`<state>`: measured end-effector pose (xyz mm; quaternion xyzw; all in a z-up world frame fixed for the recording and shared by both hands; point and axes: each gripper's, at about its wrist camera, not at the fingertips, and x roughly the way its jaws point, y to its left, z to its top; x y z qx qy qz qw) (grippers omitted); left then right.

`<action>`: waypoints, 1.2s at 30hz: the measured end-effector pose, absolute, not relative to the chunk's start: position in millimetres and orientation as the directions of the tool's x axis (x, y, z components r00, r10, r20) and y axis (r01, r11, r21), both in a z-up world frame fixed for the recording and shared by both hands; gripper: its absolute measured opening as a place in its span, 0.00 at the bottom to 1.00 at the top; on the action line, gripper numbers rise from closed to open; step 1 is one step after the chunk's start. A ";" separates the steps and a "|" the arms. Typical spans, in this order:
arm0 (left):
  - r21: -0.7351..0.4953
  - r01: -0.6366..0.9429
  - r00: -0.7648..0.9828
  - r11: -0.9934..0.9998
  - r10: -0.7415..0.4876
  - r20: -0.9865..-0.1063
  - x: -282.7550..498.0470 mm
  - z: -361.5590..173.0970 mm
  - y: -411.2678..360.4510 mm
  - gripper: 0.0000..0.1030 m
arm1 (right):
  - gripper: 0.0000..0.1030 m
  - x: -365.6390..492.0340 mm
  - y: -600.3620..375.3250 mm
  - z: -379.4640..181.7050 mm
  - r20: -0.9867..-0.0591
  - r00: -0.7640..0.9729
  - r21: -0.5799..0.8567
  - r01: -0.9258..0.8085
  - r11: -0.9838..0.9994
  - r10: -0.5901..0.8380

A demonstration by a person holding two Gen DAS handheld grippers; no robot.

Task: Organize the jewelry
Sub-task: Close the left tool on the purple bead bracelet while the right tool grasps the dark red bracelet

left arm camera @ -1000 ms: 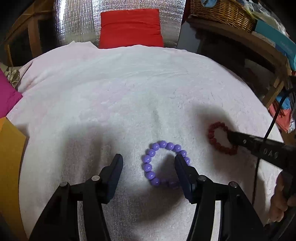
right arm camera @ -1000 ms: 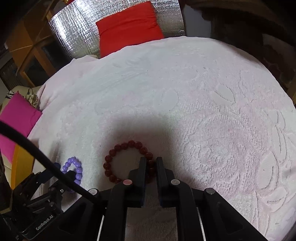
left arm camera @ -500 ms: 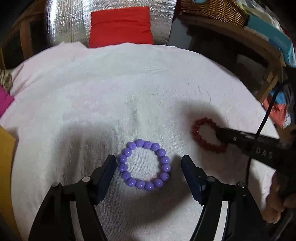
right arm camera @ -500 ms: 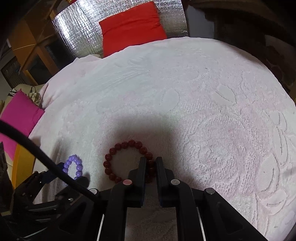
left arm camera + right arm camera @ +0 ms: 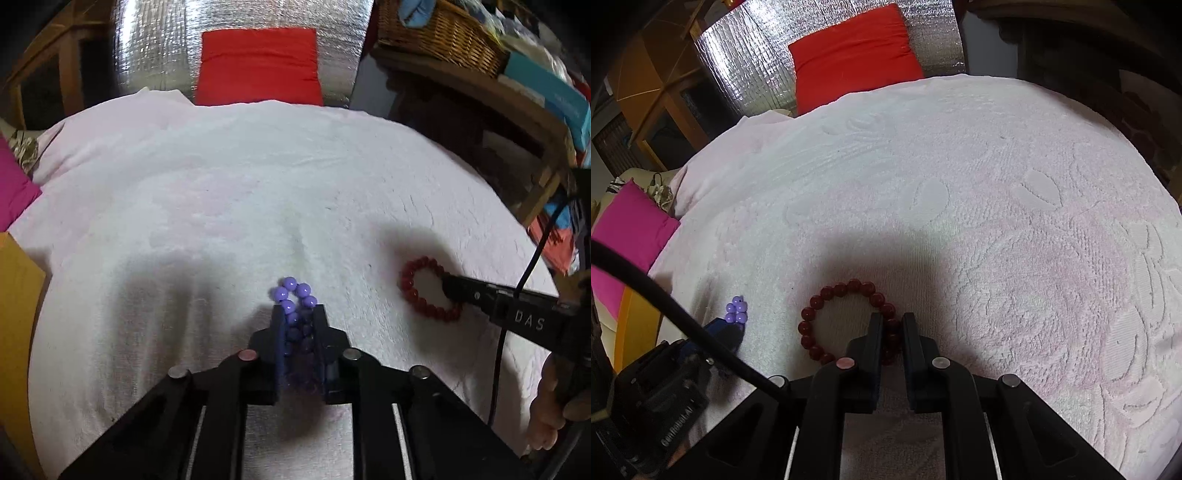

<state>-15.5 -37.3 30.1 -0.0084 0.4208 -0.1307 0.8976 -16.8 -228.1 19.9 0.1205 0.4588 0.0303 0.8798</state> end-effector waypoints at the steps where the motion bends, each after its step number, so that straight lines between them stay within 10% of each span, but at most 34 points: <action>1: -0.127 0.224 0.617 0.966 -0.241 -0.749 -15.6 31.7 -34.1 0.08 | 0.12 -16.8 -228.0 19.9 -0.799 0.578 0.240 0.056 0.969 0.164; 36: -0.162 0.195 0.717 0.967 -0.253 -0.649 -35.4 75.4 -1.1 0.08 | 0.11 -46.1 -217.1 68.3 -0.606 0.736 0.348 -0.095 0.933 0.302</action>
